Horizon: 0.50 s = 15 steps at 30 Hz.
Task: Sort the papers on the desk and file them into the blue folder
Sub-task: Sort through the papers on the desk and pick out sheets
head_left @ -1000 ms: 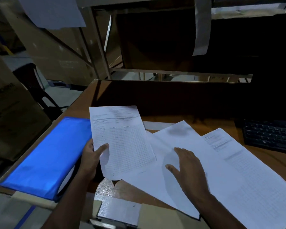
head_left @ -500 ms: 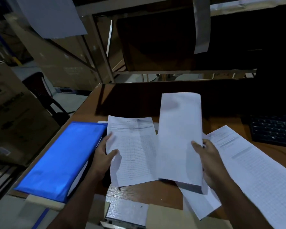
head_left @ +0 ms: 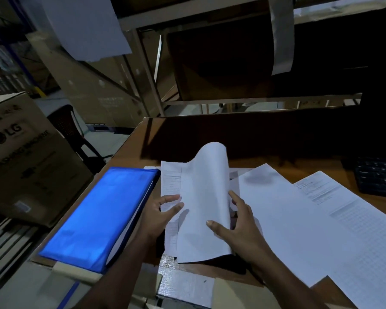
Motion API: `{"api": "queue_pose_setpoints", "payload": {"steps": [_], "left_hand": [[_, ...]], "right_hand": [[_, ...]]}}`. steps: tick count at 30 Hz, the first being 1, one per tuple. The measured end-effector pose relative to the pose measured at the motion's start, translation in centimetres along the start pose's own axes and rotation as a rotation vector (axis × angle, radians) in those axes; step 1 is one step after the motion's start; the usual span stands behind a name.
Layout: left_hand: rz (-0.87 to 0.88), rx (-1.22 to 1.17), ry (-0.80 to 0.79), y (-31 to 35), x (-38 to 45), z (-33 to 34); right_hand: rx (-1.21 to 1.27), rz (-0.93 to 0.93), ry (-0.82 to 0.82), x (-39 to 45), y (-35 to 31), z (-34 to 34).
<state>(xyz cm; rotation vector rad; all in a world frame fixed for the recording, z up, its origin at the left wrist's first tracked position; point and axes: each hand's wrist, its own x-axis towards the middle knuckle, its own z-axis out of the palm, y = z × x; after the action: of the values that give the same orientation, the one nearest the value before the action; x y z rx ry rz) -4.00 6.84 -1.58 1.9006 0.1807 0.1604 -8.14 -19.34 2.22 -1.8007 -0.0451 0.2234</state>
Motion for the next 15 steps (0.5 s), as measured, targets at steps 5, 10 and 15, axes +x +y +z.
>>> {"api": "queue_pose_setpoints", "payload": {"steps": [5, 10, 15], "left_hand": [[0.008, 0.101, -0.02, -0.2, 0.1, -0.1], [0.022, 0.125, -0.019, -0.3, 0.0, 0.0], [0.031, 0.148, -0.021, 0.6, -0.5, 0.5]], "right_hand": [[0.324, 0.144, 0.007, -0.7, -0.4, 0.0], [0.288, 0.083, 0.216, -0.1, -0.4, -2.1], [-0.465, -0.325, 0.625, 1.1, -3.8, -3.9]]}}
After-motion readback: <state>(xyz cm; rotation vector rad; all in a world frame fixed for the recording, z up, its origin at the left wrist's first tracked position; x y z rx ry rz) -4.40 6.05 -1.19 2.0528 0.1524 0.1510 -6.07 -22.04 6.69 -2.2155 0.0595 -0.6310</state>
